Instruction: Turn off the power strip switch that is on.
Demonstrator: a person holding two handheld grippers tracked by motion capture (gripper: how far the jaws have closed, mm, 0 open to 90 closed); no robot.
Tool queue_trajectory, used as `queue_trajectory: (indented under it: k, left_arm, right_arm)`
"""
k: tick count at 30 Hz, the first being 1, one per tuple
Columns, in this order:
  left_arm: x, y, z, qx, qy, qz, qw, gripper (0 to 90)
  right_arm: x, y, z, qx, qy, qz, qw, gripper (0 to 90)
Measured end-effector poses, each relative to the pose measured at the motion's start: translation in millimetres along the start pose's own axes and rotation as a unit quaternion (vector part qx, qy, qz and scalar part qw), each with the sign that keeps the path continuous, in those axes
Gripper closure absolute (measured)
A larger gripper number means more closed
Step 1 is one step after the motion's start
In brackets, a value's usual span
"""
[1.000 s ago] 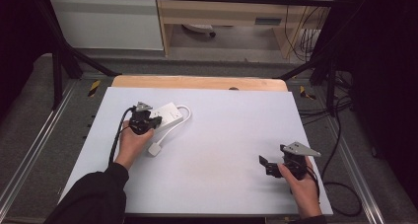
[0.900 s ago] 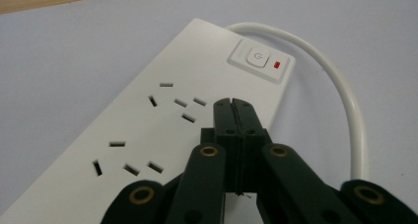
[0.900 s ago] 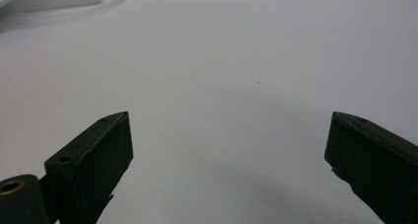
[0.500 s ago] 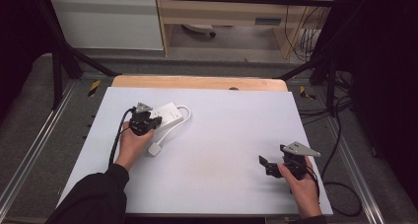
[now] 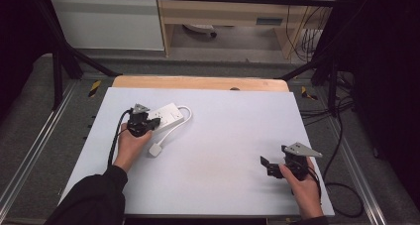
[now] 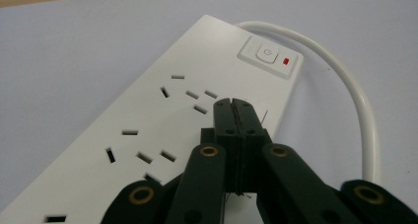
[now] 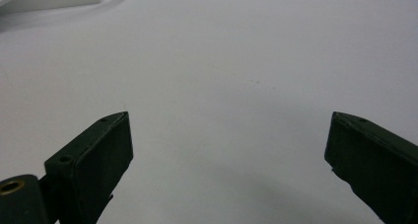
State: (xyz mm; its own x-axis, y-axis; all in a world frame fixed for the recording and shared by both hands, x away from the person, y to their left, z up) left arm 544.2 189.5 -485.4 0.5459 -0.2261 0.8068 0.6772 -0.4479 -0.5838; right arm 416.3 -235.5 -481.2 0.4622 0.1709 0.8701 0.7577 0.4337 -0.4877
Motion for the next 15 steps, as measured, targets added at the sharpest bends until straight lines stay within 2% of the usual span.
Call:
queue_trajectory:
  k: [12, 15]
  left_arm:
    - [1.1, 0.5, 0.2, 0.003, 0.002, -0.001, 1.0000, 90.0]
    - [3.8, -1.3, -0.1, 0.005, 0.005, -0.009, 0.9999, 90.0]
  right_arm:
    - [0.0, -0.3, -0.3, 0.001, -0.001, 0.000, 1.0000, 4.7]
    - [0.0, -0.3, -0.7, 0.001, 0.000, 0.000, 1.0000, 4.7]
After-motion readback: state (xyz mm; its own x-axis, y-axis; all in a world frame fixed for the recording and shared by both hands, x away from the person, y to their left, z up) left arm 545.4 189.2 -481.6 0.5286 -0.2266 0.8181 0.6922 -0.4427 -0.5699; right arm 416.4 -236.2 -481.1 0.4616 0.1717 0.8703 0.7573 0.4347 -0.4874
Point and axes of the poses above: each handheld gripper's, and its own axes: y roughly forward along the jaws, x roughly out of its top, z roughly to its left, the point moved 8 cm from there along y, roughly forward along the jaws, and after that the axes turned 1 degree about -z, right-handed, at the moved point
